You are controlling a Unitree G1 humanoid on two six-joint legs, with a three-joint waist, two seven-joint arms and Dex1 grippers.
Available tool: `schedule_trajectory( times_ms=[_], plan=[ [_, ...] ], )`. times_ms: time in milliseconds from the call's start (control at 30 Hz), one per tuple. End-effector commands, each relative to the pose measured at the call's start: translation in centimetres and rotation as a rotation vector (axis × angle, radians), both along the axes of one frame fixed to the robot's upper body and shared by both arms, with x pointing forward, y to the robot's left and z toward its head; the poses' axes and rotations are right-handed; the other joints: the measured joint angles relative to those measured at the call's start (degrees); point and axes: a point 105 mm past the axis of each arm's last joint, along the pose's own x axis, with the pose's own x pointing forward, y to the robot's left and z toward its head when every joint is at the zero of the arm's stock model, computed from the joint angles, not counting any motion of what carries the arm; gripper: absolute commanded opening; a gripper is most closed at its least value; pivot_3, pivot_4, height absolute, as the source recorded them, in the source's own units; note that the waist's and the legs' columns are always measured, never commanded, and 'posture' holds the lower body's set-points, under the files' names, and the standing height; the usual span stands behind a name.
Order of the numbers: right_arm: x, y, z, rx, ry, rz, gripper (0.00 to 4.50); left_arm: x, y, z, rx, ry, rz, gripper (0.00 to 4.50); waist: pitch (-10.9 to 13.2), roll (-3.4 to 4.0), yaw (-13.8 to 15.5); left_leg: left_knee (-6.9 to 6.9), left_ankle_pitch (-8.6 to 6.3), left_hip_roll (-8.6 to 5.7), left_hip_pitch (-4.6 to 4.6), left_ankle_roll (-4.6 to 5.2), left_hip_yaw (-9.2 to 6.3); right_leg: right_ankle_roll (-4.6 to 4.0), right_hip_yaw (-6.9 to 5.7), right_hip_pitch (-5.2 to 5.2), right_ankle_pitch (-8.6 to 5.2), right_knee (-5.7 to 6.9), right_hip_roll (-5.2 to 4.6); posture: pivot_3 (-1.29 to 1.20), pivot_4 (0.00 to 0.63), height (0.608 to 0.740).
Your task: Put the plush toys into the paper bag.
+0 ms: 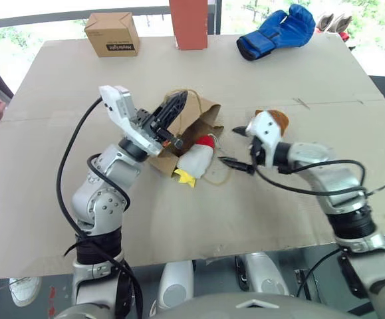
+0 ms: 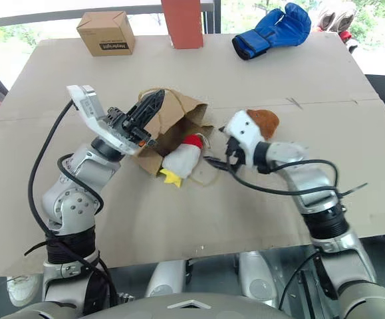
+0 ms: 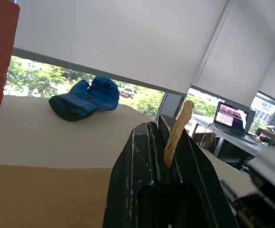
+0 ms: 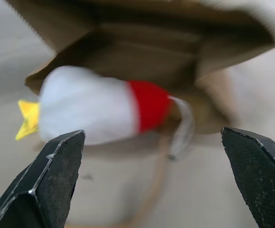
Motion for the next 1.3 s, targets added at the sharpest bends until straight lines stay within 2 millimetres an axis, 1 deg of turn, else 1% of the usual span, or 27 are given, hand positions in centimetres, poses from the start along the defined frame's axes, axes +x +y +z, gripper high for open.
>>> schedule_trajectory(
  times_ms=[33, 167, 233, 300, 400, 433, 467, 500, 533, 667, 733, 933, 1000, 1067, 1133, 1200, 1300],
  plan=[
    [0.1, 1.3, 0.8, -0.039, -0.095, 0.05, 4.47, -0.5, -0.2, 1.1, -0.006, -0.039, -0.026, 0.0, 0.0, 0.0, 0.23, 0.0, 0.0, 0.0, -0.02, 0.0, 0.0, 0.0, 0.0, 0.0, 0.0, -0.01, 0.0, 0.0, 0.15, 0.74],
    [0.2, 2.5, 0.9, -0.004, -0.068, 0.068, 4.47, -0.5, -0.2, 1.3, -0.004, -0.04, -0.022, 0.0, 0.0, -0.01, 0.56, 0.02, 0.0, 0.0, -0.04, 0.0, 0.01, 0.0, -0.01, 0.01, 0.0, -0.06, -0.03, 0.0, 0.15, 0.74],
    [0.3, 3.1, 0.3, -0.004, -0.051, 0.065, 3.95, -0.7, -0.4, 1.3, -0.005, -0.039, -0.025, 0.0, 0.0, -0.01, 0.41, 0.02, 0.0, 0.0, -0.01, 0.0, 0.0, 0.0, -0.01, 0.01, 0.0, -0.03, -0.01, 0.0, 0.15, 0.74],
    [0.3, 3.4, -0.4, -0.018, -0.03, 0.069, 3.18, -0.8, -0.5, 1.3, -0.006, -0.038, -0.029, 0.0, 0.0, -0.01, 0.36, 0.01, 0.0, 0.0, 0.0, 0.0, 0.0, 0.0, -0.01, 0.01, 0.0, -0.01, -0.01, 0.0, 0.15, 0.74],
    [0.4, 4.1, -1.1, -0.04, -0.026, 0.073, 1.63, -1.0, -0.6, 1.3, -0.007, -0.035, -0.033, 0.0, 0.0, -0.01, 0.35, 0.01, 0.0, 0.0, -0.01, 0.0, 0.0, 0.0, -0.01, 0.01, 0.0, -0.02, -0.01, 0.0, 0.15, 0.74],
    [0.4, 4.2, -1.2, -0.045, -0.033, 0.073, 1.24, -1.0, -0.5, 1.3, -0.007, -0.033, -0.034, 0.0, 0.0, 0.0, 0.32, 0.01, 0.0, 0.0, -0.01, 0.0, 0.0, 0.0, -0.01, 0.01, 0.0, -0.02, -0.01, 0.0, 0.15, 0.74],
    [0.5, 4.3, -1.2, -0.047, -0.038, 0.073, 0.65, -1.0, -0.5, 1.3, -0.006, -0.032, -0.034, 0.0, 0.0, 0.0, 0.29, 0.01, 0.0, 0.0, 0.0, 0.0, 0.0, 0.0, -0.01, 0.01, 0.0, -0.01, -0.01, 0.0, 0.15, 0.74],
    [0.5, 4.4, -1.1, -0.045, -0.044, 0.075, 0.23, -1.0, -0.5, 1.3, -0.008, -0.03, -0.035, 0.0, 0.0, -0.01, 0.24, 0.01, 0.0, 0.0, 0.0, 0.0, 0.0, 0.0, -0.01, 0.01, 0.0, -0.01, -0.01, 0.0, 0.15, 0.74],
    [0.4, 4.6, -0.8, -0.029, -0.054, 0.081, 0.07, -1.0, -0.3, 1.3, -0.015, -0.024, -0.041, 0.0, 0.0, 0.0, 0.21, 0.01, 0.0, 0.0, 0.01, 0.0, 0.0, 0.0, -0.01, 0.01, 0.0, -0.01, 0.0, 0.0, 0.15, 0.74],
    [0.4, 4.9, 1.3, 0.054, -0.111, 0.09, 0.07, -1.5, -0.2, 1.4, -0.066, 0.013, -0.099, 0.0, 0.0, 0.0, 0.17, 0.0, 0.0, 0.0, 0.01, 0.0, 0.0, 0.0, -0.01, 0.01, 0.0, -0.01, -0.01, 0.0, 0.15, 0.74],
    [0.9, 5.2, 2.3, 0.092, -0.128, 0.078, 0.07, -1.8, -0.2, 1.4, -0.092, 0.041, -0.127, 0.0, 0.0, 0.0, 0.16, 0.0, 0.0, 0.0, 0.0, 0.0, -0.01, 0.0, -0.01, 0.01, 0.0, 0.0, -0.01, 0.0, 0.15, 0.74],
    [2.3, 6.7, 2.5, 0.114, -0.141, 0.068, 0.07, -2.0, 0.0, 1.4, -0.152, 0.094, -0.154, 0.0, 0.0, 0.0, 0.16, 0.0, 0.0, 0.0, 0.01, 0.0, -0.01, 0.0, -0.01, 0.0, 0.0, 0.01, -0.01, 0.0, 0.15, 0.74],
    [2.7, 7.1, 2.9, 0.129, -0.153, 0.068, 0.07, -1.9, 0.1, 1.4, -0.17, 0.109, -0.156, 0.0, 0.0, 0.0, 0.18, 0.0, 0.0, 0.0, 0.0, -0.01, 0.0, 0.0, -0.01, 0.0, 0.0, 0.0, -0.01, 0.0, 0.15, 0.74],
    [2.7, 7.5, 3.9, 0.163, -0.157, 0.085, 0.07, -2.0, 0.2, 1.3, -0.184, 0.132, -0.159, 0.0, 0.0, 0.0, 0.22, 0.0, 0.0, 0.0, -0.02, -0.01, -0.01, 0.0, -0.01, 0.0, 0.0, -0.01, -0.02, 0.0, 0.15, 0.74],
    [2.7, 7.6, 4.4, 0.183, -0.151, 0.099, 0.07, -2.1, 0.3, 1.3, -0.192, 0.14, -0.162, 0.0, 0.0, 0.0, 0.24, 0.0, 0.0, 0.0, -0.02, -0.01, -0.01, 0.0, -0.01, 0.0, 0.01, -0.01, -0.02, 0.0, 0.15, 0.74],
    [2.6, 7.9, 4.2, 0.177, -0.146, 0.12, 0.07, -2.2, 0.4, 1.4, -0.199, 0.139, -0.166, 0.0, 0.0, 0.0, 0.2, 0.0, 0.0, 0.0, -0.02, -0.01, -0.01, 0.0, -0.01, 0.0, 0.01, -0.01, -0.02, 0.0, 0.15, 0.74],
    [2.4, 10.0, 2.9, 0.186, -0.097, 0.145, 0.07, -2.3, 0.3, 1.3, -0.217, 0.147, -0.181, 0.0, 0.0, 0.0, 0.05, -0.01, 0.0, 0.0, 0.01, -0.01, -0.01, 0.0, -0.01, 0.0, 0.01, 0.0, -0.01, 0.0, 0.15, 0.74]
  ],
)
